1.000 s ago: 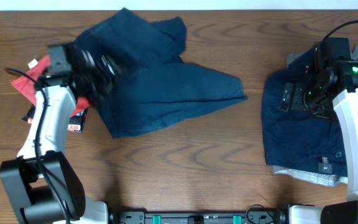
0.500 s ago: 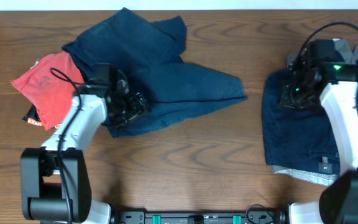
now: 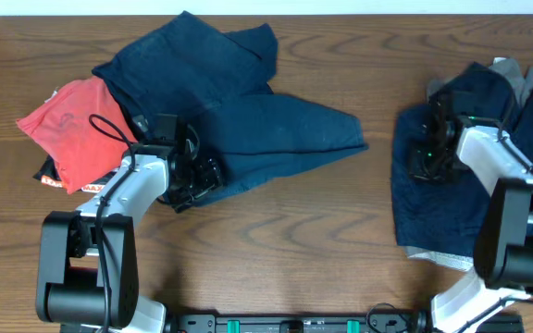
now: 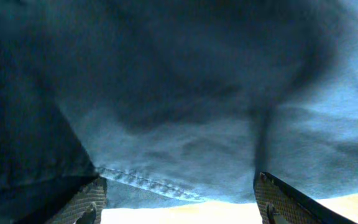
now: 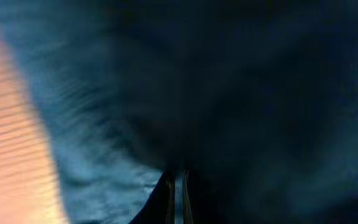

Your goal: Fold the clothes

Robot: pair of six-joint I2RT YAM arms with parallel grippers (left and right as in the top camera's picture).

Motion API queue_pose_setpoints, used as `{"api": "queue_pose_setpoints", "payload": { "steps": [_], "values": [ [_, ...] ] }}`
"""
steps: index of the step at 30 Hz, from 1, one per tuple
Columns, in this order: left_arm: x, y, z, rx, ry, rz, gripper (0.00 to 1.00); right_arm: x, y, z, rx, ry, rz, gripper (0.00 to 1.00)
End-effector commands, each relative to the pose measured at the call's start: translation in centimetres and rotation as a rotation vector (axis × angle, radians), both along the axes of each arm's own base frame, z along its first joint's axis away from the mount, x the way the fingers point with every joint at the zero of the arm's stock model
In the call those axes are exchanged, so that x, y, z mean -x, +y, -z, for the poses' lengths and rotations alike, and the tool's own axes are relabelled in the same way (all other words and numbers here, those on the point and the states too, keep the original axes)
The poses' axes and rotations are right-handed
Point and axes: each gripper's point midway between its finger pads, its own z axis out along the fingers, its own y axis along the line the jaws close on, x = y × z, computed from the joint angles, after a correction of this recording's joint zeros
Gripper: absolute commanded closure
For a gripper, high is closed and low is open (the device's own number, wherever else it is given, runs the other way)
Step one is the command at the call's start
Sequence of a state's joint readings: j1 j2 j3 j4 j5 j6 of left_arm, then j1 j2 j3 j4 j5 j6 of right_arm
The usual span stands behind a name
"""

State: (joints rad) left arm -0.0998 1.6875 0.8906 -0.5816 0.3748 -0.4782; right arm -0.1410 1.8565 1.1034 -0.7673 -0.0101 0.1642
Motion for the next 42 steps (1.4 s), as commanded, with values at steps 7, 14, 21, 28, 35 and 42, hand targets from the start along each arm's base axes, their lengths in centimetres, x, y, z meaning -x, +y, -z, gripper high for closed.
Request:
{"api": "queue_pose_setpoints", "payload": {
  "steps": [7, 14, 21, 28, 35, 42],
  "values": [
    [8.9, 1.4, 1.8, -0.057, 0.340, 0.032, 0.20, 5.6, -12.4, 0.8, 0.191, 0.104, 0.523, 0.92],
    [10.5, 1.6, 1.3, -0.065, 0.407, 0.037, 0.11, 4.1, -11.8, -0.9, -0.238, -0.058, 0.586, 0.83],
    [6.4, 2.0, -0.7, -0.048, 0.249, 0.006, 0.10, -1.2, -4.4, -9.4, -0.462, -0.350, 0.189, 0.69],
    [5.7, 1.9, -1.7, -0.045, 0.193, 0.005, 0.10, -4.9, 6.9, -12.4, -0.462, -0.446, -0.180, 0.35],
    [5.8, 1.9, -1.7, -0.045, 0.195, 0.004, 0.10, -8.1, 18.2, -10.9, -0.516, -0.436, -0.360, 0.30],
    [5.8, 1.9, -1.7, -0.045, 0.195, 0.004, 0.11, -14.3, 24.0, -8.2, -0.441, -0.449, -0.384, 0.25]
  ]
}}
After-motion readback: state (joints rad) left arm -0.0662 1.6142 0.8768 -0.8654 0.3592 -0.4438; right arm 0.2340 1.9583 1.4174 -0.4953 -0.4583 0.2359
